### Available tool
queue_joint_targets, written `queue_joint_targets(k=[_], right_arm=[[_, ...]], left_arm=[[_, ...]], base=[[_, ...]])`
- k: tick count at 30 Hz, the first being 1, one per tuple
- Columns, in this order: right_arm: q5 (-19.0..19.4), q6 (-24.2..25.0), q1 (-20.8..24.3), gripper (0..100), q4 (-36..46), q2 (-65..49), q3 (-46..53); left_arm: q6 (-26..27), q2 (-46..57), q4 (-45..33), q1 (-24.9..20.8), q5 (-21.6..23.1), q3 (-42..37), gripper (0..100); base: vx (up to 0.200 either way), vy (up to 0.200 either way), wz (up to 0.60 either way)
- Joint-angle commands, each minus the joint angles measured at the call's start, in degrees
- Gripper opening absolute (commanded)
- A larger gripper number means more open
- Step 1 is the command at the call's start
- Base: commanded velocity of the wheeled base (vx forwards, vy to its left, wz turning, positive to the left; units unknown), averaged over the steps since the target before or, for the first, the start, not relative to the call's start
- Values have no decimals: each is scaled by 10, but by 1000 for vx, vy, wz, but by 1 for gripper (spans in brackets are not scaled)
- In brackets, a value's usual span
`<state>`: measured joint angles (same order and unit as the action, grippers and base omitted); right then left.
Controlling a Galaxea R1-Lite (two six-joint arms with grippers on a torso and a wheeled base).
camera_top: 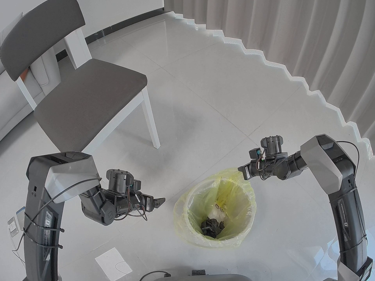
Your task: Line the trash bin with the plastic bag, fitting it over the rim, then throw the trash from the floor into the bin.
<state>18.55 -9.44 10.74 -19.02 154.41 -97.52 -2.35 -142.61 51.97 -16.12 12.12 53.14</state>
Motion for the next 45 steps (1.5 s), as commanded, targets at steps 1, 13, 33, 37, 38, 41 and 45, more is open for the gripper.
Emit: queue_joint_targets(k=[1,13,33,37,38,41,45], right_arm=[[1,-9,-1,100,-1,-8,10],[0,0,-26,100,-2,-22,11],[-2,49,-132,100,-305,-472,512],[9,57,-159,100,-400,-561,633],[9,63,-161,100,-414,-582,656],[9,88,-159,100,-441,-673,730],[10,95,-155,100,-436,-790,776]], left_arm=[[0,22,4,8,0,-8,100],[-4,45,29,7,1,-10,100],[-11,372,222,76,6,-298,100],[-10,484,257,80,8,-389,100],[-11,512,256,85,9,-404,100],[-13,594,245,109,13,-446,100],[-19,711,211,132,15,-481,100]], base=[[0,0,0],[0,0,0],[0,0,0],[0,0,0],[0,0,0],[0,0,0],[0,0,0]])
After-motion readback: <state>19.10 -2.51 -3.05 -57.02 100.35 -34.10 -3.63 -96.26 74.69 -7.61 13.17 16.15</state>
